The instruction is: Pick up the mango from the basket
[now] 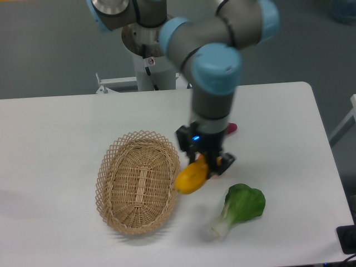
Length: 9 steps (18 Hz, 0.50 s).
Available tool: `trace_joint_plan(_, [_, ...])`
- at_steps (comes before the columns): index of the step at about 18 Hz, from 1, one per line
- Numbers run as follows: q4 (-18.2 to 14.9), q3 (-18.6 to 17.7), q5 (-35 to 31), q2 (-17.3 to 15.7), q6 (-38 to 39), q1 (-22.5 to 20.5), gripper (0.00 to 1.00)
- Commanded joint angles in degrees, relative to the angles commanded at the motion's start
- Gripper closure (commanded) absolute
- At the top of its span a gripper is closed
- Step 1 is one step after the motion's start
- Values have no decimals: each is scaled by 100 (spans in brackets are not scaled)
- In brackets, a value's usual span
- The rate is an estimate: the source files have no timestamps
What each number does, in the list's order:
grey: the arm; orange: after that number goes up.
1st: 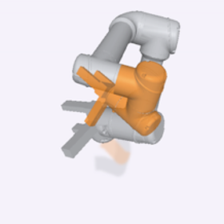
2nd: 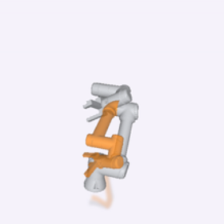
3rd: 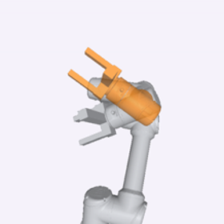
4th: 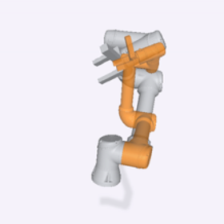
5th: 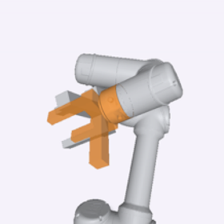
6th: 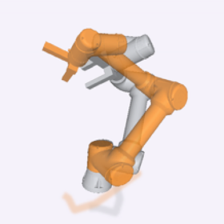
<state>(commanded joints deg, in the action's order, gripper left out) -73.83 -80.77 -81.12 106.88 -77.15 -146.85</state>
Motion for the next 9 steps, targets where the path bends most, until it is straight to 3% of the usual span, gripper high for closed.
trace_joint_plan(9, [-229,-9,-9,-35,-1468,-809,59])
